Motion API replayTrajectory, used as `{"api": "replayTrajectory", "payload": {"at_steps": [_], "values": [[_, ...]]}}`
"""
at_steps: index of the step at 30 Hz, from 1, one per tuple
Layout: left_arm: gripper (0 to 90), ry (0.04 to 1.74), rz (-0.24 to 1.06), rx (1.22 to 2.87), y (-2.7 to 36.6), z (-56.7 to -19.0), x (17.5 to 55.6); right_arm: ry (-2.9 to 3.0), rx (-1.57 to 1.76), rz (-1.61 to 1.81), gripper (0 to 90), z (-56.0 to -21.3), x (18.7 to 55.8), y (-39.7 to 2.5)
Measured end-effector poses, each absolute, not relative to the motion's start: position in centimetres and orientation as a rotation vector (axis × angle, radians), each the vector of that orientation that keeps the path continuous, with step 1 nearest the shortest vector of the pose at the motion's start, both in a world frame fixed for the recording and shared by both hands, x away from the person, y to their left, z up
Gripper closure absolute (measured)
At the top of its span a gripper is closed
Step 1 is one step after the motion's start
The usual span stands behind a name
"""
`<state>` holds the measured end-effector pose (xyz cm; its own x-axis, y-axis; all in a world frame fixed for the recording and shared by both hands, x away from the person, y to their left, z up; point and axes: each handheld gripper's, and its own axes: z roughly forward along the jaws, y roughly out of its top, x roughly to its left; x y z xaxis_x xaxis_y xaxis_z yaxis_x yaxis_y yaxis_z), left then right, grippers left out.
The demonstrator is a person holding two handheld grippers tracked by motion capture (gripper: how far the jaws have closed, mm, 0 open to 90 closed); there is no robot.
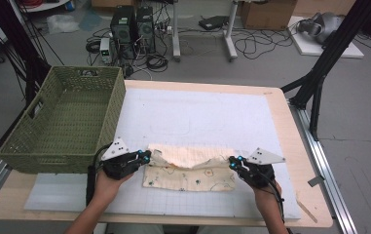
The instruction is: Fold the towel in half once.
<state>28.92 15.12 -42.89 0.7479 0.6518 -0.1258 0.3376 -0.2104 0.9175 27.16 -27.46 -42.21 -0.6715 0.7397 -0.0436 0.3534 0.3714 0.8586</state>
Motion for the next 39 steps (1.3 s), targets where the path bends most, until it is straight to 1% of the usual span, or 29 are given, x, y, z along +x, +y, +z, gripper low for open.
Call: {"api": "replayTrajectory", "payload": {"at_steps": [9, 20, 21, 22, 23, 24, 25, 27, 28, 31, 35, 39], "values": [[86.2, 0.768, 0.323, 1.857, 15.6, -43.5, 27.8, 2.290, 0.911, 1.210, 85.9, -43.1, 25.6, -27.7], [85.6, 0.736, 0.241, 1.882, 16.3, -44.0, 26.5, 2.375, 0.856, 1.132, 85.2, -43.6, 24.4, -27.7], [83.6, 0.734, 0.232, 1.879, 16.3, -44.0, 26.6, 2.375, 0.850, 1.124, 85.0, -43.6, 24.4, -27.7], [76.3, 0.748, 0.236, 1.866, 16.4, -43.9, 26.7, 2.378, 0.847, 1.116, 83.4, -43.5, 24.3, -27.8], [61.6, 0.782, 0.242, 1.837, 16.5, -43.7, 27.0, 2.384, 0.856, 1.118, 80.0, -43.5, 24.3, -27.8], [49.4, 0.820, 0.235, 1.801, 16.9, -43.3, 27.4, 2.387, 0.845, 1.099, 75.6, -43.5, 24.3, -27.8], [45.6, 0.834, 0.245, 1.781, 17.2, -43.0, 27.7, 2.380, 0.843, 1.087, 70.4, -43.3, 24.3, -27.8], [45.1, 0.857, 0.280, 1.746, 17.8, -42.4, 28.0, 2.359, 0.868, 1.122, 62.9, -42.9, 24.3, -28.2], [45.1, 0.868, 0.288, 1.738, 18.0, -42.2, 28.2, 2.350, 0.877, 1.127, 61.6, -42.8, 24.3, -28.4], [45.3, 0.890, 0.305, 1.736, 18.0, -42.1, 28.7, 2.289, 0.912, 1.159, 53.7, -42.2, 24.2, -29.2], [45.5, 0.908, 0.311, 1.763, 17.3, -42.4, 29.5, 2.204, 0.944, 1.199, 51.5, -41.4, 24.1, -30.0], [44.8, 0.924, 0.316, 1.794, 16.3, -42.6, 30.8, 2.182, 0.984, 1.192, 48.9, -41.8, 24.9, -29.9]]}}
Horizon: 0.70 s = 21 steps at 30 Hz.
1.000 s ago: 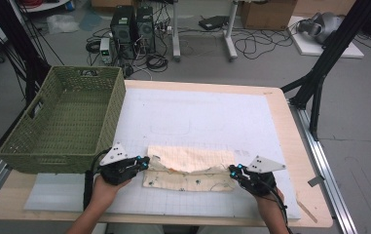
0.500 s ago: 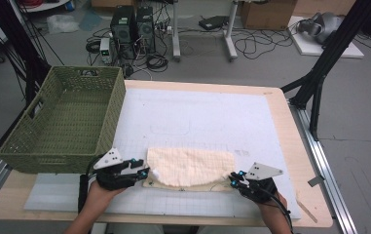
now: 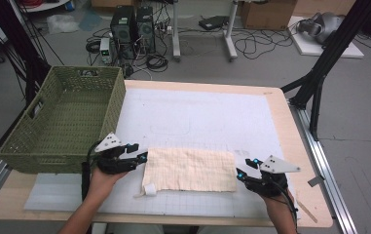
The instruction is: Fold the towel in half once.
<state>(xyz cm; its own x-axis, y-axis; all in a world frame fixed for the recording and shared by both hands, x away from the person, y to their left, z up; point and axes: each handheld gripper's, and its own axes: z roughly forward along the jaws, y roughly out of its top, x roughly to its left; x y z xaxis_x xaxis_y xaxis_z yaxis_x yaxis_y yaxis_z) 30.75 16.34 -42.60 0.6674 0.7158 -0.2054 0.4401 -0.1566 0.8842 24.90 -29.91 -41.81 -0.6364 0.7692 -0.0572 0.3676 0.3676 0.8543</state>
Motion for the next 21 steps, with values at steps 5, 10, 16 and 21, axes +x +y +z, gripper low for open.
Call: {"api": "replayTrajectory", "payload": {"at_steps": [5, 10, 16, 21], "values": [[43.4, 0.953, 0.331, 1.802, 15.3, -42.9, 32.4, 2.168, 1.024, 1.181, 47.8, -42.4, 26.8, -29.3], [43.4, 0.981, 0.333, 1.816, 14.5, -43.2, 33.9, 2.142, 1.059, 1.184, 46.2, -42.4, 29.1, -28.6], [43.9, 1.034, 0.330, 1.862, 14.4, -44.4, 34.9, 2.164, 1.087, 1.167, 46.2, -42.6, 31.3, -27.5], [51.2, 1.031, 0.262, 1.903, 14.0, -45.2, 35.5, 2.212, 1.069, 1.102, 45.5, -43.4, 32.8, -26.6]]}}
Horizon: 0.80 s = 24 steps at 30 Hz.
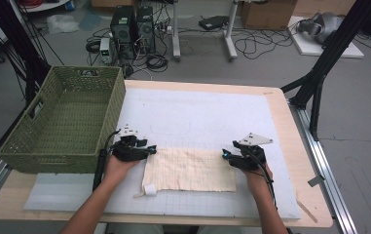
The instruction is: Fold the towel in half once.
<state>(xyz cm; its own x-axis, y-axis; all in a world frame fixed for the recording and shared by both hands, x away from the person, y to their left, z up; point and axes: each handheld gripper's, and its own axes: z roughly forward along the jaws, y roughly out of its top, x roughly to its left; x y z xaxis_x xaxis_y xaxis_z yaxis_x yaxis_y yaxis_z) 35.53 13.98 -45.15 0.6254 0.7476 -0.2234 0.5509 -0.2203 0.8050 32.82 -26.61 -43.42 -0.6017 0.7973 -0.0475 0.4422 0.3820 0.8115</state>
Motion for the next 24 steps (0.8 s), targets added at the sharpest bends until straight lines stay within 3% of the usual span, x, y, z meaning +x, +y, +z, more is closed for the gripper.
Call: {"api": "replayTrajectory", "payload": {"at_steps": [4, 5, 8, 12, 18, 24], "values": [[60.9, 0.979, 0.271, 1.979, 13.4, -45.1, 35.6, 2.303, 1.085, 1.036, 45.5, -44.6, 33.7, -26.1], [71.6, 0.965, 0.271, 1.998, 13.3, -45.2, 35.5, 2.314, 1.103, 1.045, 46.1, -44.8, 33.9, -26.2], [84.4, 0.966, 0.262, 1.995, 13.4, -45.1, 35.5, 2.324, 1.140, 1.095, 54.9, -45.0, 33.9, -26.6], [85.6, 0.992, 0.277, 1.965, 13.7, -45.1, 35.5, 2.386, 1.066, 1.125, 82.8, -44.8, 33.6, -26.3], [85.7, 1.042, 0.360, 1.857, 14.2, -44.4, 35.6, 2.302, 0.962, 1.029, 84.8, -44.2, 33.1, -24.8], [85.6, 1.067, 0.394, 1.857, 13.4, -44.6, 35.8, 2.212, 1.017, 0.979, 84.8, -44.2, 34.0, -24.6]]}}
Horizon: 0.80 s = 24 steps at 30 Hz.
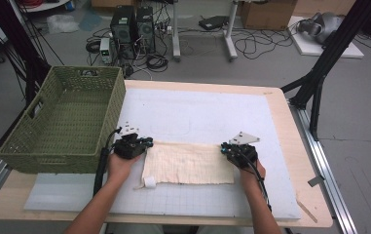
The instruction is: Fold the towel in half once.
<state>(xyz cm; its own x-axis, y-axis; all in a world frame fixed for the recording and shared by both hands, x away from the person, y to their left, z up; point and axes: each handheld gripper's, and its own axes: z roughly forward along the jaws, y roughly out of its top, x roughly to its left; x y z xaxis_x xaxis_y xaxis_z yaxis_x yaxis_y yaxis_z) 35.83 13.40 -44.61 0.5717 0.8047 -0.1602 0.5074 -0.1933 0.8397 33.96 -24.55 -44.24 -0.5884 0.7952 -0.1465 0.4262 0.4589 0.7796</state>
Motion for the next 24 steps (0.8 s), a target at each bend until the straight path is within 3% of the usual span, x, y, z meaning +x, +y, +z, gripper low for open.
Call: {"api": "replayTrajectory", "payload": {"at_steps": [5, 9, 12, 17, 24], "values": [[85.1, 1.077, 0.420, 1.882, 13.0, -44.8, 36.4, 2.215, 1.051, 0.918, 84.3, -44.7, 34.7, -24.0], [81.9, 1.079, 0.428, 1.888, 13.1, -44.9, 36.4, 2.201, 1.073, 0.924, 75.5, -44.8, 34.7, -24.2], [65.7, 1.064, 0.430, 1.846, 13.7, -44.8, 36.5, 2.197, 1.071, 0.961, 69.4, -44.5, 34.5, -24.7], [52.5, 0.945, 0.458, 1.823, 14.5, -43.8, 35.9, 2.148, 1.066, 1.053, 59.1, -43.4, 33.7, -25.4], [34.4, 0.911, 0.354, 1.753, 14.9, -42.9, 34.3, 2.124, 1.036, 1.116, 39.5, -42.2, 31.6, -26.6]]}}
